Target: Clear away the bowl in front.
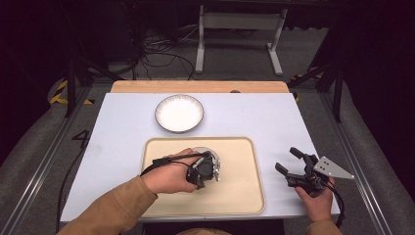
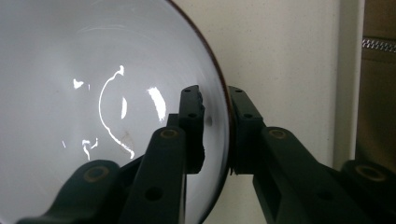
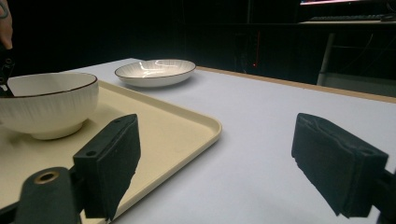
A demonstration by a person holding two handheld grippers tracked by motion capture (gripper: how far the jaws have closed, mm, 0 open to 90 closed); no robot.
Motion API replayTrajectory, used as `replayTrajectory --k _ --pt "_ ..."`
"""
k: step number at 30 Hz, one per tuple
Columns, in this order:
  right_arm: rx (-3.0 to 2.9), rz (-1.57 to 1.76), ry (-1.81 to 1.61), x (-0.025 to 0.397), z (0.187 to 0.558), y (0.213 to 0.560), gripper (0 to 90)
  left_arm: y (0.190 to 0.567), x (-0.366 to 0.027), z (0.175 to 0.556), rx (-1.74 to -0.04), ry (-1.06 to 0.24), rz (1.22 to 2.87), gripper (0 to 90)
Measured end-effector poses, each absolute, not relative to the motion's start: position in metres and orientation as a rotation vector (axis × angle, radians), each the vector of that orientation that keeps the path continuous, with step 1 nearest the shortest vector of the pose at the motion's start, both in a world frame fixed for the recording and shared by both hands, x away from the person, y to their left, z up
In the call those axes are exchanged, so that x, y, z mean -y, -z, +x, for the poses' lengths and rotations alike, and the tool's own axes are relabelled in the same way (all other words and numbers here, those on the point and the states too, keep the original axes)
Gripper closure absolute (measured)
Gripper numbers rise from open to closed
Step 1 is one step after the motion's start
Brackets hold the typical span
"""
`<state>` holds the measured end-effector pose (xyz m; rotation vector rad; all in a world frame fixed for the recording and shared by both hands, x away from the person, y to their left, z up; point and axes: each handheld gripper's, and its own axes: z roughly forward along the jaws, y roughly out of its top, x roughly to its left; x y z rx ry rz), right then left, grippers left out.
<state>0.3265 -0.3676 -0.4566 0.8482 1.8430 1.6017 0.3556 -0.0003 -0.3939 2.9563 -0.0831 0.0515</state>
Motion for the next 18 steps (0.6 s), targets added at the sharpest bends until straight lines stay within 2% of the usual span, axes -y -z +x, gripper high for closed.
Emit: replayTrajectory --k 5,7,13,18 --pt "-1.843 0.847 -1.601 0.368 0.326 0.457 16.1 0.394 0.0 0.356 0.06 -0.055 2.952 71.0" --pt "-1.843 0.847 -1.602 0.368 0.326 0.457 16.1 0.392 -0.002 0.357 0.031 -0.053 2.934 63.2" --pt "-1.844 0.846 -1.601 0.367 0.326 0.457 16.1 0.382 -0.01 0.359 -0.032 -0.041 2.859 51.6" --pt "-1.834 0.849 -1.607 0.368 0.326 0.457 15.9 0.368 -0.023 0.358 -0.066 -0.053 2.755 53.0"
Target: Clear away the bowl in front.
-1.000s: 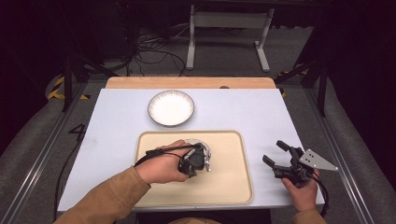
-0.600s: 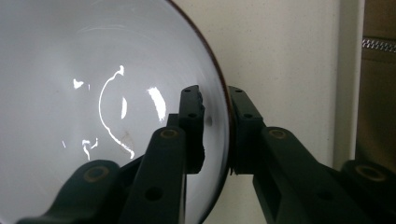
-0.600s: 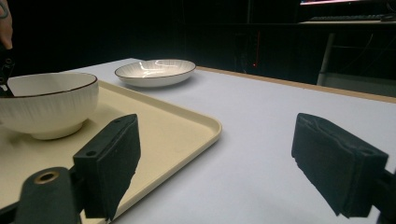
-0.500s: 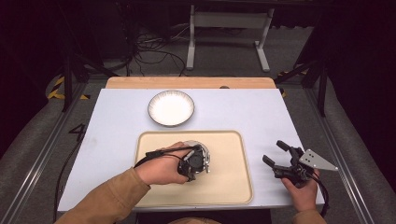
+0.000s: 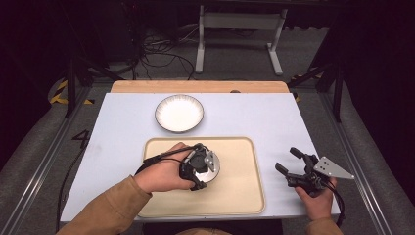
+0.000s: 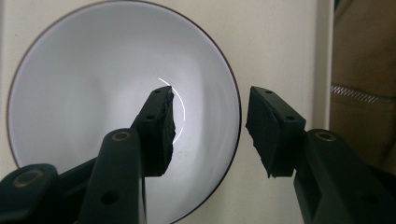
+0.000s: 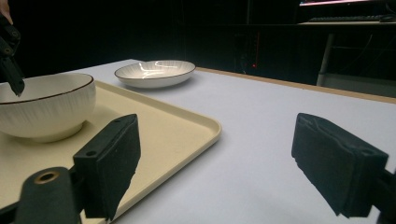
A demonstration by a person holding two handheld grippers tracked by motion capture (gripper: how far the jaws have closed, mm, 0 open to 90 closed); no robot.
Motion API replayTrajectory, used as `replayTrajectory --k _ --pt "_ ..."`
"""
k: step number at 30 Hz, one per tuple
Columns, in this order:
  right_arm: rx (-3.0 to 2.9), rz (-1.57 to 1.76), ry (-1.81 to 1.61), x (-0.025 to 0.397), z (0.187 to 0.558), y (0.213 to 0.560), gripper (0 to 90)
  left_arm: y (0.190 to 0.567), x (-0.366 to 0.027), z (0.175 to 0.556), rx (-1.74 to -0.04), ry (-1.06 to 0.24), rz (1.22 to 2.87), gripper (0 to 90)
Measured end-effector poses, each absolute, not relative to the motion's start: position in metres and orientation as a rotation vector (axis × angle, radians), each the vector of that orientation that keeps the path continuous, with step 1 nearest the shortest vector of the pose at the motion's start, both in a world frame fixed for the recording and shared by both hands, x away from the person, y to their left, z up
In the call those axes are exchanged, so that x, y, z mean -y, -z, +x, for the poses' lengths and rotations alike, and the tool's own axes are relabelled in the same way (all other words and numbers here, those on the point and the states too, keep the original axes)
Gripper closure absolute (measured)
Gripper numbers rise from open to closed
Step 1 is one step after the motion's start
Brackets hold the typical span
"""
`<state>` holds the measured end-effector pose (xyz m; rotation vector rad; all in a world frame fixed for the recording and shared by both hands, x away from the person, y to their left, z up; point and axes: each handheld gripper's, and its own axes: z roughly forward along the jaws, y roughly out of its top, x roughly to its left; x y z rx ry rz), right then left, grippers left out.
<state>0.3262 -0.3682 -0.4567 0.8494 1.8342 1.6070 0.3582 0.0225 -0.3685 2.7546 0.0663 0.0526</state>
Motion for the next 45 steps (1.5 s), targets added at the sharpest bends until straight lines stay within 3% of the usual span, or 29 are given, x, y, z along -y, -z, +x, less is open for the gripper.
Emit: replayTrajectory --k 21,45 --pt "-1.824 0.859 -1.616 0.369 0.326 0.457 12.8 0.346 -0.083 0.346 -0.244 -0.198 2.312 46.7" --pt "-1.821 0.874 -1.639 0.371 0.327 0.457 12.9 0.359 -0.178 0.33 -0.501 -0.335 1.995 38.9"
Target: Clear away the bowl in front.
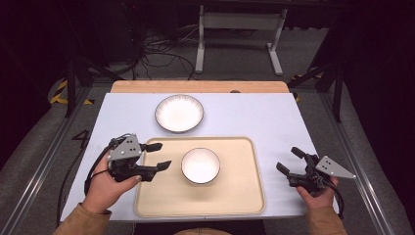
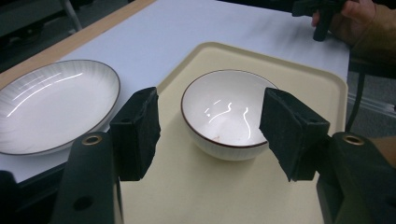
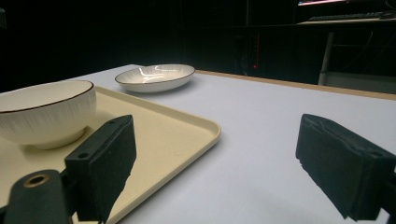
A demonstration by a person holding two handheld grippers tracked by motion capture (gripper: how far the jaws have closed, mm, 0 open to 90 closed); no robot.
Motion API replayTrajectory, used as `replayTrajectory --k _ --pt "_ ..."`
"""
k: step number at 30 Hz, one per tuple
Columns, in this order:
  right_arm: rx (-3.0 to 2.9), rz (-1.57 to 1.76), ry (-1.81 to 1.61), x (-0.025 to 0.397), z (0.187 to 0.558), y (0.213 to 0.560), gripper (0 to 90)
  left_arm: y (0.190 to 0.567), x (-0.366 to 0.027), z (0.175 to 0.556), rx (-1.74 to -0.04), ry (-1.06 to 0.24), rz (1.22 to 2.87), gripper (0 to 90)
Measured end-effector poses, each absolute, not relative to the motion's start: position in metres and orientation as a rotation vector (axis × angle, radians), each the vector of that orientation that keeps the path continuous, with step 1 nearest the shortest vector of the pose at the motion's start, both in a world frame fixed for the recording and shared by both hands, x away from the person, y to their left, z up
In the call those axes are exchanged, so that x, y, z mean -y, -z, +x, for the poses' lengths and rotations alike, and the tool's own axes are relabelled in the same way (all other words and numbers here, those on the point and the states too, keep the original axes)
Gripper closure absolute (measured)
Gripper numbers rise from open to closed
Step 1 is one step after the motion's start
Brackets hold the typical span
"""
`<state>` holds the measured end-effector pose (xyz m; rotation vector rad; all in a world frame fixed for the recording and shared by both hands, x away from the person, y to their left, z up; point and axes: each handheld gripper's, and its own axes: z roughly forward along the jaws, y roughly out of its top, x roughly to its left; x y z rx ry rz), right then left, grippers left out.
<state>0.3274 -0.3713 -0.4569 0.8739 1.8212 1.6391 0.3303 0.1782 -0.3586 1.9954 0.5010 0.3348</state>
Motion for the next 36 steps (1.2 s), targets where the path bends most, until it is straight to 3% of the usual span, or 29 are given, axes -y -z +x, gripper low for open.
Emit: replayTrajectory --k 15,19,28,36 --pt "-1.812 0.88 -1.649 0.372 0.328 0.457 12.8 0.408 -0.225 0.323 -0.639 -0.406 1.81 29.3" --pt "-1.812 0.879 -1.65 0.373 0.328 0.457 12.8 0.425 -0.236 0.322 -0.712 -0.43 1.78 32.0" --pt "-1.813 0.877 -1.654 0.373 0.328 0.457 12.9 0.454 -0.26 0.329 -0.779 -0.445 1.643 29.0" --pt "-1.811 0.876 -1.661 0.373 0.327 0.457 13.0 0.466 -0.26 0.33 -0.783 -0.483 1.653 24.1"
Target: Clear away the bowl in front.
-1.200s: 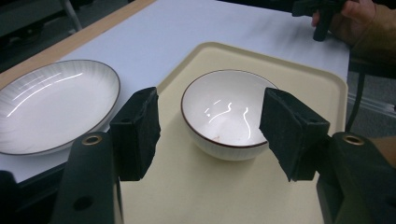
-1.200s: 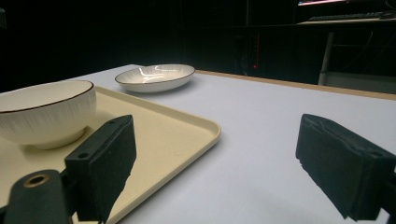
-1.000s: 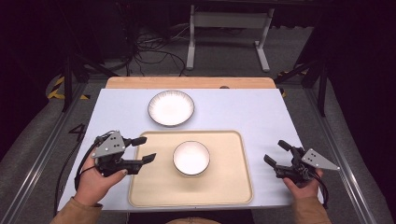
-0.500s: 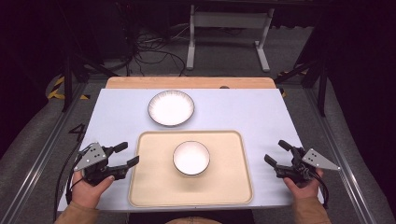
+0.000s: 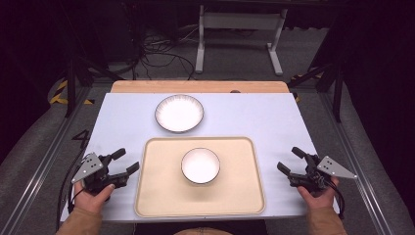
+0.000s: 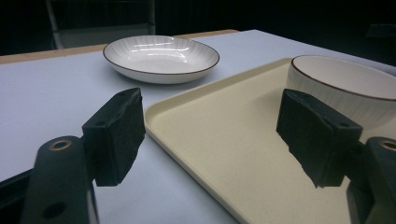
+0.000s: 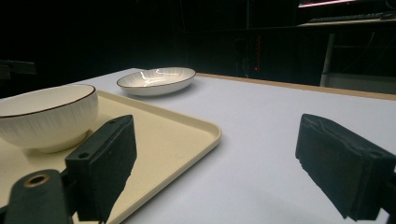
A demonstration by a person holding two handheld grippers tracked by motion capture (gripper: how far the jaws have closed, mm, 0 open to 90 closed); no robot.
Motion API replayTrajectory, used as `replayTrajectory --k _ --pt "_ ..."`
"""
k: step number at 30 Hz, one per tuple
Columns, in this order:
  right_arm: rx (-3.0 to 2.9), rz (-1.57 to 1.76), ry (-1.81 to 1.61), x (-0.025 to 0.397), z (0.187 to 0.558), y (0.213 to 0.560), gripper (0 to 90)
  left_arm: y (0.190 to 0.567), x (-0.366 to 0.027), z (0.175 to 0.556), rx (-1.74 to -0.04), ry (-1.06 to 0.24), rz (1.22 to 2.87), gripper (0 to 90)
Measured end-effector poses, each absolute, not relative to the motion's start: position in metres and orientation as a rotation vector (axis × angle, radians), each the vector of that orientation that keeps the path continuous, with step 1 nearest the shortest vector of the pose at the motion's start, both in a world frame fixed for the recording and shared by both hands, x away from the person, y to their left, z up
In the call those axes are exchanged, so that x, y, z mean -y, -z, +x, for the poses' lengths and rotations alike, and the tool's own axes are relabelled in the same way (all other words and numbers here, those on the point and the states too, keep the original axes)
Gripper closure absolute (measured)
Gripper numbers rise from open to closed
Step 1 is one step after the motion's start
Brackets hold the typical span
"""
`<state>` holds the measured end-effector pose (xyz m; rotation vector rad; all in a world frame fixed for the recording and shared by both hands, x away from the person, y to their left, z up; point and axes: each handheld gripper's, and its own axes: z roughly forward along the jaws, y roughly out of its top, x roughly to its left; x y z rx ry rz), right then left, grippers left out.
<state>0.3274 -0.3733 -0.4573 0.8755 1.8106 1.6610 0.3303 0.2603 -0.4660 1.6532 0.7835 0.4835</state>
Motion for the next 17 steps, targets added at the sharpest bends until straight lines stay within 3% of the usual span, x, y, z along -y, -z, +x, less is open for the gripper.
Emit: replayTrajectory --k 17 --pt "-1.807 0.874 -1.666 0.3736 0.3271 0.4573 13.0 0.4695 -0.2547 0.328 -0.771 -0.547 1.689 17.2"
